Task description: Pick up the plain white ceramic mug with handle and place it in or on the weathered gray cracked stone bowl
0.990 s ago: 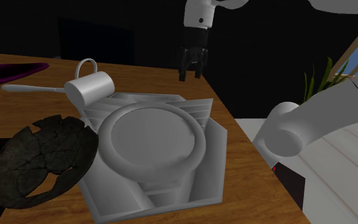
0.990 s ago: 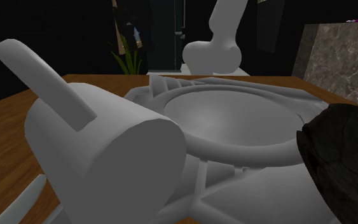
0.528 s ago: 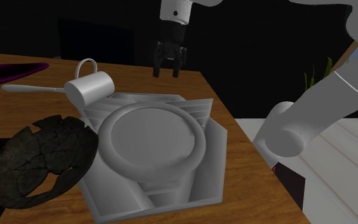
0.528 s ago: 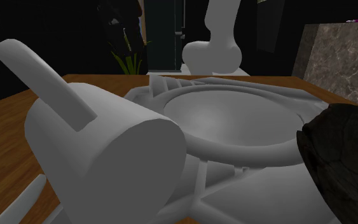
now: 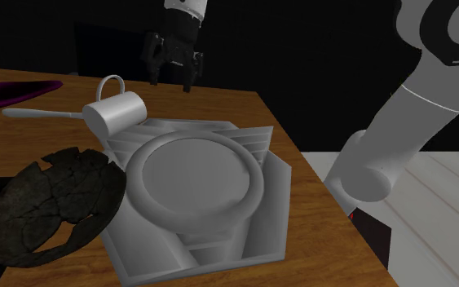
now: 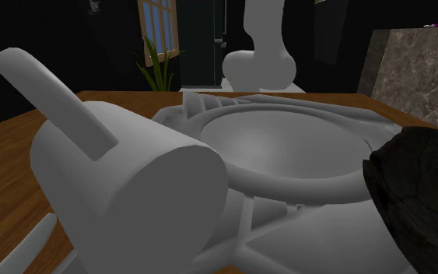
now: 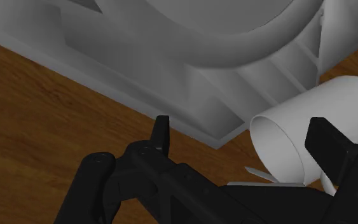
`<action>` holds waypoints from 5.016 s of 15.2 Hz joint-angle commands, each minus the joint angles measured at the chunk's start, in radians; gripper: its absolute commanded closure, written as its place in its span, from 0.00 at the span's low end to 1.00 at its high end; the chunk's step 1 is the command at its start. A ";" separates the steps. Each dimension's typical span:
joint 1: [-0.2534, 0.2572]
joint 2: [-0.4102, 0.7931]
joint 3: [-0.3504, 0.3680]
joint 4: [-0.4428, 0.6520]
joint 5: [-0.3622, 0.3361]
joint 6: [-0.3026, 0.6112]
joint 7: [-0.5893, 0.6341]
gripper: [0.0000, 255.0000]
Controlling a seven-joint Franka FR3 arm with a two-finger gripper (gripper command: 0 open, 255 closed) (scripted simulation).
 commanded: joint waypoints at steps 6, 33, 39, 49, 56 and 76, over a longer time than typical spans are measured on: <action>0.029 0.236 0.028 0.288 0.053 0.016 0.092 0.00; 0.060 0.289 0.047 0.271 0.066 0.110 0.105 1.00; 0.059 0.293 0.047 0.353 0.057 0.040 0.141 1.00; 0.060 0.320 0.048 0.519 0.043 -0.084 0.205 1.00; 0.064 0.362 0.050 0.668 0.032 -0.180 0.257 1.00; 0.292 0.274 0.182 0.667 -0.026 -0.092 0.609 1.00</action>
